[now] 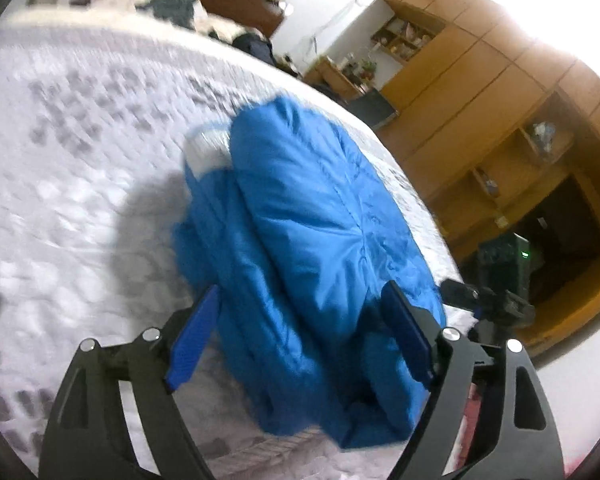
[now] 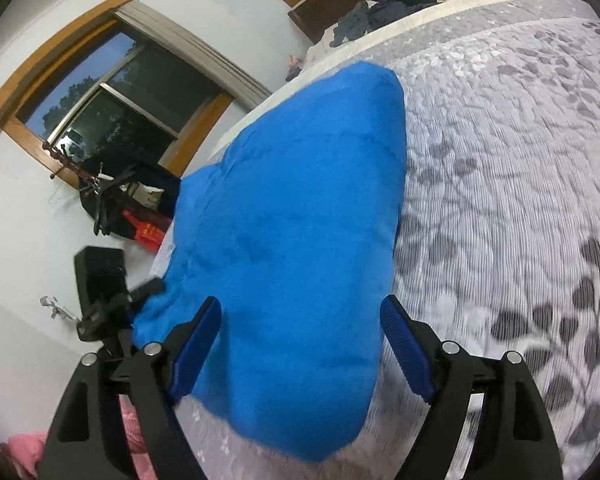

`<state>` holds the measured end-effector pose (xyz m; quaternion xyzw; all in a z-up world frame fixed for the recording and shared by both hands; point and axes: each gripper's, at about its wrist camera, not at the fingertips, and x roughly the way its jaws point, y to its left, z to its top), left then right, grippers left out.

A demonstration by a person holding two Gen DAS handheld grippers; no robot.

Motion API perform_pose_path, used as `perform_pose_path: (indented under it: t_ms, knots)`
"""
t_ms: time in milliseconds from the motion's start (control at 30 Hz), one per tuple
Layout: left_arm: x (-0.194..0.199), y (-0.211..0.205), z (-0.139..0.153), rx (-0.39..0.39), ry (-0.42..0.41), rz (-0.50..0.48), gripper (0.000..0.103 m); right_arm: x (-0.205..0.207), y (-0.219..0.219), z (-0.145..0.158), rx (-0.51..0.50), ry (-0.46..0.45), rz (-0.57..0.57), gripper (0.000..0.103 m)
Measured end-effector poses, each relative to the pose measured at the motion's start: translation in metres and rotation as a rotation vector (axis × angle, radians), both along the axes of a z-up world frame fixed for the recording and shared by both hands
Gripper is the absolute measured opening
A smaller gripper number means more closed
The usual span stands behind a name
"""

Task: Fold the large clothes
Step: 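Open both grippers and pull them back from the folded jacket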

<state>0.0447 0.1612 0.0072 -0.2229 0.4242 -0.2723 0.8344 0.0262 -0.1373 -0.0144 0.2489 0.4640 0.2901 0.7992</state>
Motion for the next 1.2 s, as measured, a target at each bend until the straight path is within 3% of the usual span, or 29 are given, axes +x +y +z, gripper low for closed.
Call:
perform_pose_path:
  t_ms: [233,300,433,667,900,1000,1200]
  knots:
    - [-0.029,-0.015,0.033,0.085,-0.085,-0.009,0.087,-0.02,0.006,0.001,-0.045,0.001,-0.003,0.083]
    - [-0.033,-0.023,0.033,0.095,-0.091,-0.038,0.088,-0.026,0.008,0.002,-0.065,-0.006,-0.003,0.083]
    - [-0.029,-0.031,0.018,0.19,-0.068,-0.03,0.088,-0.033,0.013,0.001,-0.097,-0.002,0.003,0.083]
    - [-0.023,-0.026,-0.017,0.192,0.016,-0.036,0.089,-0.029,0.017,-0.018,-0.095,0.05,0.009,0.087]
    - [-0.019,-0.014,-0.032,0.089,0.092,-0.037,0.09,-0.027,0.017,-0.03,-0.061,0.079,0.005,0.087]
    - [-0.027,-0.012,-0.017,0.105,0.062,-0.026,0.089,-0.034,0.018,-0.016,-0.124,0.026,-0.017,0.089]
    - [-0.047,-0.016,0.01,0.211,0.025,0.036,0.094,-0.053,0.028,0.012,-0.34,-0.068,-0.1,0.099]
